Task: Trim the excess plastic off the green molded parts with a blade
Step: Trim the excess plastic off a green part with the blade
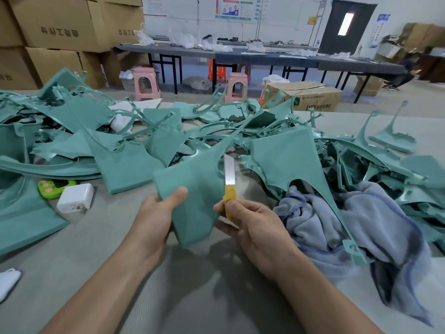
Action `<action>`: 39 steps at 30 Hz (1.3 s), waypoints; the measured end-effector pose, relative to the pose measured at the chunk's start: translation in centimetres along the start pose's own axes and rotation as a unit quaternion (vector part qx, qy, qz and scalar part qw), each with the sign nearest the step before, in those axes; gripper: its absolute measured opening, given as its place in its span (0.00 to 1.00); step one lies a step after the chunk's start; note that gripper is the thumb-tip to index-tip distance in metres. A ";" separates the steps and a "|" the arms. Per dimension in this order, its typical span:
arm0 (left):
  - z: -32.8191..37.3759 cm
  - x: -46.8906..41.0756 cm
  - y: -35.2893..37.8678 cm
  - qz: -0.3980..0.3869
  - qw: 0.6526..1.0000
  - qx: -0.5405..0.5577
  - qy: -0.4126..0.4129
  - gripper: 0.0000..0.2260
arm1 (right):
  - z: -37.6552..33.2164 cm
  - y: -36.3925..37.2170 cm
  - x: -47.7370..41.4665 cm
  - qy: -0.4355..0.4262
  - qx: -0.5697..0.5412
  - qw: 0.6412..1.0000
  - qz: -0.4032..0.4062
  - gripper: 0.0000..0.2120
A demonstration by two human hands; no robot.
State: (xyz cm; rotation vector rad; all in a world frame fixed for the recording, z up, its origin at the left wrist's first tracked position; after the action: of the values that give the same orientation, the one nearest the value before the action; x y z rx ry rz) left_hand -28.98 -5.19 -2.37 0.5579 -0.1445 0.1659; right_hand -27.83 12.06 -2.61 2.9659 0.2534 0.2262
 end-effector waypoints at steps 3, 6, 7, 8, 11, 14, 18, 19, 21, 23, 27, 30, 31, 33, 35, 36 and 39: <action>0.1 0.2 0.8 -0.054 0.996 -0.073 0.012 0.12 | -1.0 -1.8 -0.2 -0.025 0.013 0.998 0.060 0.15; 1.8 0.2 0.9 -0.109 0.986 -0.104 0.072 0.35 | -1.7 -3.6 -0.1 -0.029 0.025 0.995 0.095 0.17; 2.6 0.5 1.3 -0.131 0.974 -0.152 0.109 0.40 | -1.8 -3.9 0.0 -0.028 0.028 0.994 0.102 0.16; 3.4 1.2 1.9 -0.156 0.946 -0.235 0.160 0.43 | -1.8 -4.2 0.1 -0.028 0.027 0.993 0.108 0.16; 3.6 3.9 5.0 -0.204 0.769 -0.513 0.322 0.40 | -1.5 -4.3 -0.1 -0.022 -0.009 0.994 0.109 0.13; 3.5 5.2 6.5 -0.161 0.673 -0.590 0.416 0.31 | -1.4 -3.4 -0.2 -0.009 -0.037 0.997 0.065 0.09; 5.1 5.3 4.8 -0.066 0.705 -0.534 0.461 0.13 | -2.6 -4.4 0.2 -0.052 -0.004 0.995 0.089 0.09; 5.4 4.8 3.9 -0.049 0.742 -0.503 0.441 0.09 | -3.4 -5.0 0.5 -0.082 0.033 0.989 0.120 0.09; 5.4 3.7 2.6 -0.024 0.784 -0.471 0.402 0.06 | -5.0 -4.9 1.3 -0.148 0.128 0.970 0.142 0.12; 5.3 3.0 1.9 -0.009 0.793 -0.470 0.389 0.12 | -6.0 -2.7 2.4 -0.205 0.225 0.946 0.109 0.12; 5.5 3.8 2.9 -0.031 0.785 -0.461 0.414 0.18 | -5.0 1.9 3.7 -0.225 0.425 0.876 0.034 0.17; 5.2 3.7 3.0 -0.035 0.772 -0.477 0.418 0.13 | -5.0 0.6 3.5 -0.197 0.427 0.877 0.102 0.14; 5.2 3.6 2.9 -0.031 0.773 -0.479 0.414 0.10 | -5.2 -0.7 3.3 -0.180 0.403 0.885 0.147 0.14; 5.3 3.6 2.9 -0.033 0.780 -0.473 0.409 0.08 | -5.7 -2.8 3.3 -0.175 0.339 0.902 0.202 0.15; 5.2 3.7 3.1 -0.040 0.778 -0.474 0.411 0.06 | -6.3 -2.5 3.6 -0.209 0.315 0.909 0.175 0.14; 5.1 3.8 3.3 -0.043 0.776 -0.474 0.414 0.05 | -6.4 -1.4 3.8 -0.229 0.326 0.908 0.132 0.14; 5.3 4.2 3.5 -0.052 0.771 -0.467 0.430 0.05 | -5.3 1.4 3.7 -0.228 0.393 0.889 0.057 0.15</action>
State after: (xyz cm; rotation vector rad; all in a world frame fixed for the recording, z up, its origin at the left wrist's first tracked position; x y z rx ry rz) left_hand -26.08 -4.59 4.59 -0.5489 0.6865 0.2031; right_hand -24.83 12.11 3.29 3.6853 0.1193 -0.7386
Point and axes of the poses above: each hand's wrist, its own x-axis away from the middle knuckle, its own y-axis out of the palm, z = x × y, the point moved 10 cm from there along -x, towards the middle knuckle, and after that the axes turned 14 degrees about x, right-handed, at the moved point
